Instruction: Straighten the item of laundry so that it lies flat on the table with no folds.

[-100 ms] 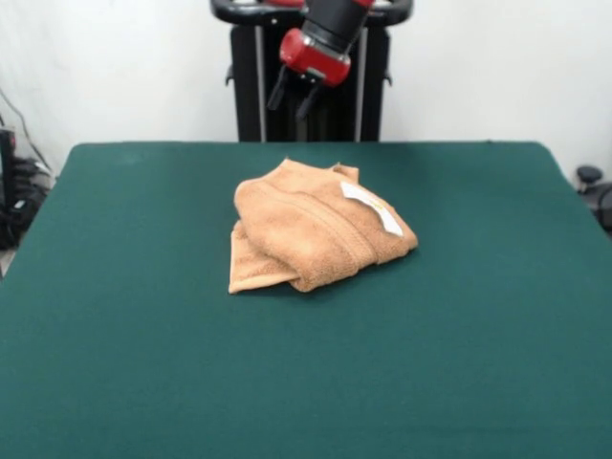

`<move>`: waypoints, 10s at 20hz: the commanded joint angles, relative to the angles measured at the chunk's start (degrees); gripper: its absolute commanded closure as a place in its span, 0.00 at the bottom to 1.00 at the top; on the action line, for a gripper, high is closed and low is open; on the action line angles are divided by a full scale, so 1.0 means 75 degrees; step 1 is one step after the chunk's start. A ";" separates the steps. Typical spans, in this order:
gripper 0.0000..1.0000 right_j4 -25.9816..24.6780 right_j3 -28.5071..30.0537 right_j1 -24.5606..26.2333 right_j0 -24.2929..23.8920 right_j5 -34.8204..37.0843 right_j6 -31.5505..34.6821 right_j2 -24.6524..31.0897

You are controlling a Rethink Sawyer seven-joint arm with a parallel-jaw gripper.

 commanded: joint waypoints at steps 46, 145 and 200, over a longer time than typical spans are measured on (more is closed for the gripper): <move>0.00 0.3209 -0.0638 -0.0441 0.0163 0.0613 0.2699 0.2196; 0.00 0.5073 -0.2132 -0.0038 0.3259 0.3985 0.1558 0.0532; 0.00 0.5654 -0.3370 0.1643 0.4359 0.2588 0.1380 0.0128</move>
